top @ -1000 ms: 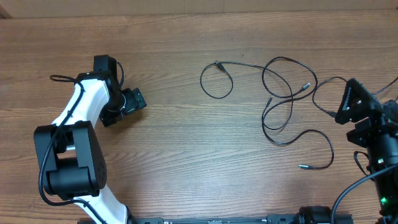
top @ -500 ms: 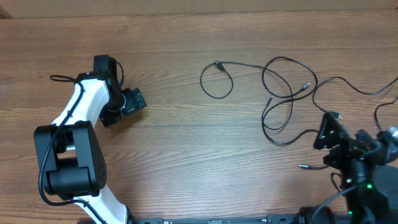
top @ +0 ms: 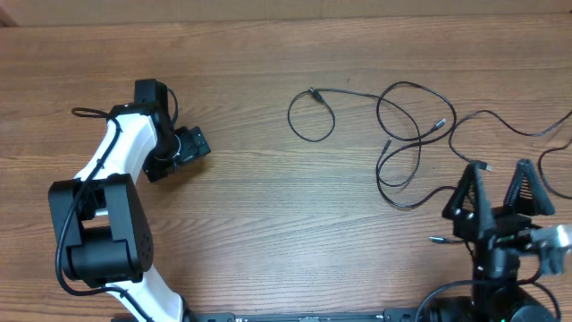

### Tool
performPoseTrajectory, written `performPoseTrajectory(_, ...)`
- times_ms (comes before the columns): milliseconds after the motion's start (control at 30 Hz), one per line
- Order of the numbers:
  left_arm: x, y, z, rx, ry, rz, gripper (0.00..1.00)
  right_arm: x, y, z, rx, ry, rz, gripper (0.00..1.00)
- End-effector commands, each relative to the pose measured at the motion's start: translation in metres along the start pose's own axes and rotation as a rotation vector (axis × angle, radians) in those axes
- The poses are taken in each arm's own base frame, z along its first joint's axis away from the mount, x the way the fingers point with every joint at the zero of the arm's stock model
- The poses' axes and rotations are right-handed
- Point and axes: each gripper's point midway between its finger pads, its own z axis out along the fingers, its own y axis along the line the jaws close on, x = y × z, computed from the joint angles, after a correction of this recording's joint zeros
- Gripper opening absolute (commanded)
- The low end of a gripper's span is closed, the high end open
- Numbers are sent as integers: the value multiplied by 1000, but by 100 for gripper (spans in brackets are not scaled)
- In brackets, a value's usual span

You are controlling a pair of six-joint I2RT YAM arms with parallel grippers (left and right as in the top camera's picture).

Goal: Untangle cables

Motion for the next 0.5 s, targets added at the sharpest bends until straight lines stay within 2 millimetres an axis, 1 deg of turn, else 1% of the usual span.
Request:
performPoseTrajectory(0,1,0,2,-8,3,13,100,24,15,-11,-140,4,-196,100)
performPoseTrajectory(267,1,-1,2,-8,4,14,99,82,-9,-23,-111,93,-209,100)
performPoseTrajectory(400,1,-1,2,-8,3,14,100,107,-20,-26,-71,200,-201,100)
performPoseTrajectory(467,1,-1,2,-8,3,14,99,124,-27,-30,-43,275,-194,100)
